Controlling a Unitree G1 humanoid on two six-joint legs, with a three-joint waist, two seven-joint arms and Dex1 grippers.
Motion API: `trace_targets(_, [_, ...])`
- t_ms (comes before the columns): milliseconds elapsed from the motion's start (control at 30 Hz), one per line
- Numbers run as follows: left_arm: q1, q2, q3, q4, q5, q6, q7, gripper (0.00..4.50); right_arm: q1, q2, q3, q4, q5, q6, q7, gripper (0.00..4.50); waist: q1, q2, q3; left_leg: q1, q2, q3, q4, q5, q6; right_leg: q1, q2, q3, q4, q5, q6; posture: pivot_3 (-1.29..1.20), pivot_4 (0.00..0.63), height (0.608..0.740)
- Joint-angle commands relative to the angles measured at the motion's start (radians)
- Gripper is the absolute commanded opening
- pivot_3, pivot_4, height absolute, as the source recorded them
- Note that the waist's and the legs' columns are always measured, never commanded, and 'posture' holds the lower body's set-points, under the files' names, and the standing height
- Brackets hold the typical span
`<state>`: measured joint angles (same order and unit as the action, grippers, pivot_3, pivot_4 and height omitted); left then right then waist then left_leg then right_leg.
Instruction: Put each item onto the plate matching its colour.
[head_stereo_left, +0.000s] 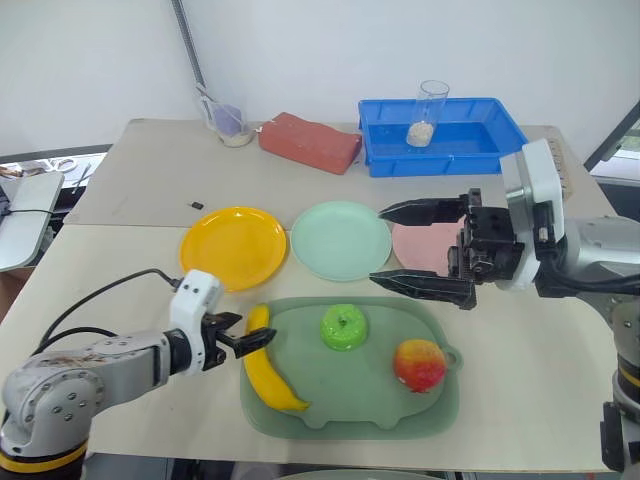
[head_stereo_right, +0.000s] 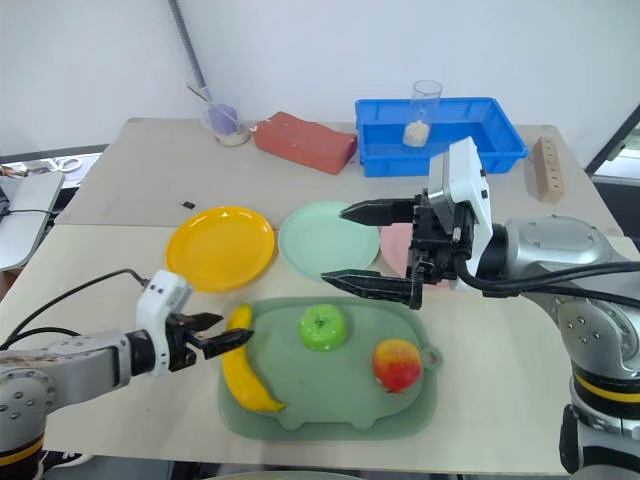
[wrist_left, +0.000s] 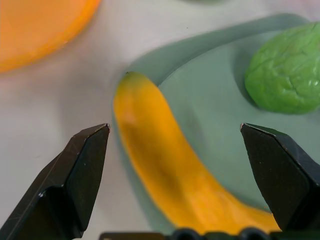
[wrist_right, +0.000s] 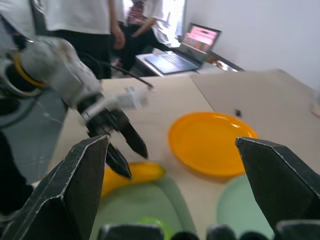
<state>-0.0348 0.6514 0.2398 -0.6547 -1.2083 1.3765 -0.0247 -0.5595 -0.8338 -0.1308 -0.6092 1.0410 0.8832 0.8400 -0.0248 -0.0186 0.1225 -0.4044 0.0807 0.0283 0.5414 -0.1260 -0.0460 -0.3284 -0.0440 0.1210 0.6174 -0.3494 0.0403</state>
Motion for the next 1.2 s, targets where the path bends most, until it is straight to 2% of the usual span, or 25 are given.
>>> trace_targets(33, [-0.018, -0.018, -0.009, -0.010, -0.018, 0.020, 0.076, 4.46, -0.048, -0.009, 0.002, -0.036, 0.083, 0.028, -0.001, 4.50, 0.003, 0.000, 0.000, 0.000, 0.000, 0.000, 0.000, 0.000, 0.000, 0.000, 0.000, 0.000, 0.000, 0.000, 0.000, 0.00, 0.150, 0.740])
trace_targets(133, [-0.024, -0.025, -0.008, -0.001, -0.033, 0.032, 0.115, 4.46, -0.078, -0.018, 0.011, -0.037, 0.119, 0.044, 0.004, 4.50, 0.007, 0.000, 0.000, 0.000, 0.000, 0.000, 0.000, 0.000, 0.000, 0.000, 0.000, 0.000, 0.000, 0.000, 0.000, 0.00, 0.150, 0.740])
trace_targets(233, [-0.025, -0.031, -0.011, 0.006, -0.042, 0.038, 0.145, 3.81, -0.103, -0.025, 0.023, -0.032, 0.128, 0.046, 0.013, 4.50, 0.011, 0.000, 0.000, 0.000, 0.000, 0.000, 0.000, 0.000, 0.000, 0.000, 0.000, 0.000, 0.000, 0.001, -0.001, 0.00, 0.150, 0.740])
trace_targets(333, [-0.026, -0.031, -0.015, 0.006, -0.056, 0.037, 0.170, 2.81, -0.112, -0.029, 0.029, -0.030, 0.134, 0.043, 0.012, 4.50, 0.011, 0.000, -0.001, 0.000, 0.000, 0.000, 0.000, 0.000, 0.000, -0.001, 0.000, 0.000, -0.001, 0.001, -0.001, 0.00, 0.150, 0.740])
trace_targets(433, [-0.024, -0.028, -0.015, 0.009, -0.071, 0.034, 0.201, 1.44, -0.111, -0.031, 0.032, -0.028, 0.132, 0.039, 0.011, 4.50, 0.011, 0.000, -0.001, 0.000, 0.000, 0.000, 0.000, 0.000, 0.000, 0.000, 0.000, 0.000, -0.001, 0.001, -0.001, 0.00, 0.150, 0.740])
trace_targets(467, [-0.022, -0.028, -0.014, 0.010, -0.075, 0.034, 0.212, 1.12, -0.109, -0.031, 0.033, -0.027, 0.130, 0.038, 0.012, 4.50, 0.011, 0.000, -0.001, 0.000, 0.000, 0.000, 0.000, 0.000, 0.000, -0.001, 0.000, 0.000, -0.001, 0.001, -0.001, 0.00, 0.150, 0.740])
trace_targets(567, [-0.035, -0.022, 0.003, 0.023, -0.091, 0.033, 0.254, 1.10, -0.105, -0.030, 0.035, -0.026, 0.123, 0.034, 0.014, 4.50, 0.011, 0.000, -0.001, 0.000, 0.000, 0.000, 0.000, 0.000, 0.000, 0.000, 0.000, 0.000, -0.001, 0.001, -0.001, 0.00, 0.150, 0.740])
trace_targets(700, [-0.135, 0.031, 0.049, 0.084, -0.134, 0.034, 0.322, 1.10, -0.094, -0.027, 0.034, -0.023, 0.112, 0.026, 0.017, 4.50, 0.014, 0.000, -0.001, 0.000, 0.000, -0.001, 0.000, 0.000, 0.000, -0.001, 0.000, 0.000, -0.001, 0.001, -0.001, 0.00, 0.150, 0.740])
trace_targets(867, [-0.400, 0.167, 0.077, 0.256, -0.117, 0.039, 0.308, 1.10, -0.075, -0.005, 0.039, -0.006, 0.064, 0.000, -0.005, 4.50, 0.015, -0.001, -0.001, -0.001, -0.001, -0.002, 0.000, 0.000, -0.001, -0.002, 0.000, -0.001, -0.001, 0.001, -0.001, 0.00, 0.150, 0.740])
trace_targets(967, [-0.543, 0.223, -0.016, 0.339, 0.040, -0.040, 0.189, 1.10, -0.086, 0.040, 0.092, 0.011, -0.028, -0.021, -0.059, 4.50, 0.013, -0.001, -0.002, -0.002, -0.002, -0.002, -0.001, 0.001, -0.001, -0.002, 0.000, 0.000, -0.003, 0.002, 0.001, 0.00, 0.150, 0.740])
trace_targets(1033, [-0.593, 0.226, -0.096, 0.401, 0.167, -0.130, 0.103, 1.10, -0.114, 0.084, 0.145, 0.026, -0.103, -0.027, -0.111, 4.50, 0.012, 0.002, -0.003, -0.002, -0.003, -0.002, -0.002, 0.001, -0.002, -0.003, 0.000, 0.000, -0.004, 0.003, 0.001, 0.00, 0.150, 0.740])
trace_targets(1200, [-0.677, 0.154, -0.237, 0.634, 0.427, -0.354, -0.068, 1.10, -0.194, 0.194, 0.229, 0.074, -0.180, -0.015, -0.172, 4.50, 0.012, 0.003, -0.004, -0.002, -0.004, -0.004, -0.003, 0.002, -0.003, -0.008, 0.002, 0.002, 0.001, 0.003, 0.000, 0.00, 0.150, 0.740])
